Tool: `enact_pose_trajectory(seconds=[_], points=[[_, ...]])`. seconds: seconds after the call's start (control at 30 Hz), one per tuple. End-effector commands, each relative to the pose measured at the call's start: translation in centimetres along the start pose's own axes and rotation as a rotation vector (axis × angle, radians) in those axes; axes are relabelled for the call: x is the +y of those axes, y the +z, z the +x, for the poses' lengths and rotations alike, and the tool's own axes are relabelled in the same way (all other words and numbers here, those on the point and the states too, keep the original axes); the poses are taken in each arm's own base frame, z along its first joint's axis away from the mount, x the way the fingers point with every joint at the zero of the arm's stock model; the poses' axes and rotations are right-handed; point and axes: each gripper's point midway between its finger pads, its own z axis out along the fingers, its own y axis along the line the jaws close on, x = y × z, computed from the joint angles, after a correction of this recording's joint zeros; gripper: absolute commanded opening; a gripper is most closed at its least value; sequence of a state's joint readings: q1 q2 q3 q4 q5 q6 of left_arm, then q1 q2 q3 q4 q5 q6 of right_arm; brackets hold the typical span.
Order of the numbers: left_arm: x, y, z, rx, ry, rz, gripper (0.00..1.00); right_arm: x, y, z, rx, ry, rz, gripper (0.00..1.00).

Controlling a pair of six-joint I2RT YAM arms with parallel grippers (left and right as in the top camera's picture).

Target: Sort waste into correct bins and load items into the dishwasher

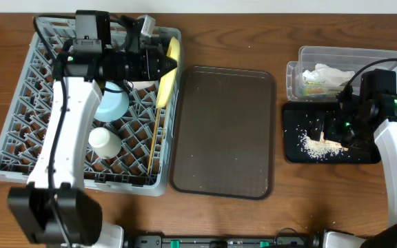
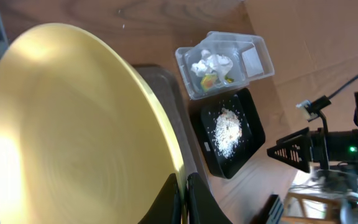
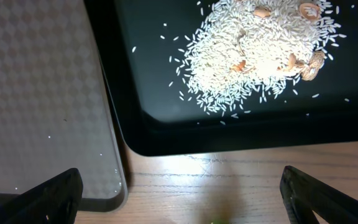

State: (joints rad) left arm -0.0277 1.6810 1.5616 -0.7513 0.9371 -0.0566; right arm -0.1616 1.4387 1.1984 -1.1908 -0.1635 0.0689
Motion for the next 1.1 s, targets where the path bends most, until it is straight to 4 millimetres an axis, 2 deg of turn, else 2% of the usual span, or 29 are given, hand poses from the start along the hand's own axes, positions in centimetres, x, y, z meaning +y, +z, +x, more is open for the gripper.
enact_pose_trajectory(seconds=[0.0, 0.1, 0.2, 0.33, 0.37, 0.4, 0.43, 0.5, 0.57, 0.7, 0.87, 0.93, 1.0, 1.07], points=[[1.4, 0.6, 0.1, 0.018, -0.058, 0.035, 0.06, 0.0, -0.9, -0.4, -0.027, 0.013, -0.002, 0.99], [3.2, 1.0, 0.3, 0.031, -0.1, 0.015, 0.06, 0.0, -0.9, -0.4, -0.026, 0.014, -0.002, 0.99], [5.9, 0.9, 0.7, 0.041, -0.152, -0.065, 0.06, 0.0, -0.9, -0.4, -0.026, 0.014, -0.002, 0.99], [9.7, -0.4, 1.9, 0.061, -0.223, -0.237, 0.06, 0.0, -0.9, -0.3, -0.025, 0.014, -0.002, 0.99], [10.0, -0.6, 2.1, 0.064, -0.232, -0.251, 0.09, 0.0, -0.9, -0.3, -0.025, 0.014, -0.002, 0.99], [10.1, -0.8, 2.2, 0.066, -0.24, -0.255, 0.16, 0.0, -0.9, -0.4, -0.027, 0.013, -0.002, 0.99], [10.2, -0.9, 2.3, 0.068, -0.248, -0.257, 0.35, 0.0, -0.9, -0.4, -0.028, 0.013, -0.003, 0.99], [10.2, -1.1, 2.4, 0.071, -0.259, -0.257, 0.61, 0.0, -0.9, -0.4, -0.028, 0.013, -0.002, 0.99], [9.9, -1.3, 2.5, 0.07, -0.259, -0.254, 0.73, 0.0, -0.9, -0.4, -0.028, 0.013, -0.002, 0.99], [8.4, -2.6, 1.7, 0.026, -0.212, -0.259, 0.8, 0.0, -0.9, -0.6, -0.036, 0.012, -0.003, 0.99], [5.4, -5.3, 0.8, -0.053, -0.119, -0.314, 0.86, 0.8, -1.0, -1.9, -0.087, 0.002, -0.045, 0.99], [4.0, -6.1, 0.9, -0.068, -0.083, -0.347, 0.86, 2.6, -1.2, -2.9, -0.129, -0.026, -0.144, 0.99], [3.4, -6.5, 1.6, -0.059, -0.054, -0.419, 0.87, 5.7, -2.0, -4.1, -0.192, -0.158, -0.296, 0.99], [3.8, -6.8, 2.8, -0.027, -0.038, -0.54, 0.87, 7.7, -2.5, -4.8, -0.245, -0.273, -0.358, 0.99]])
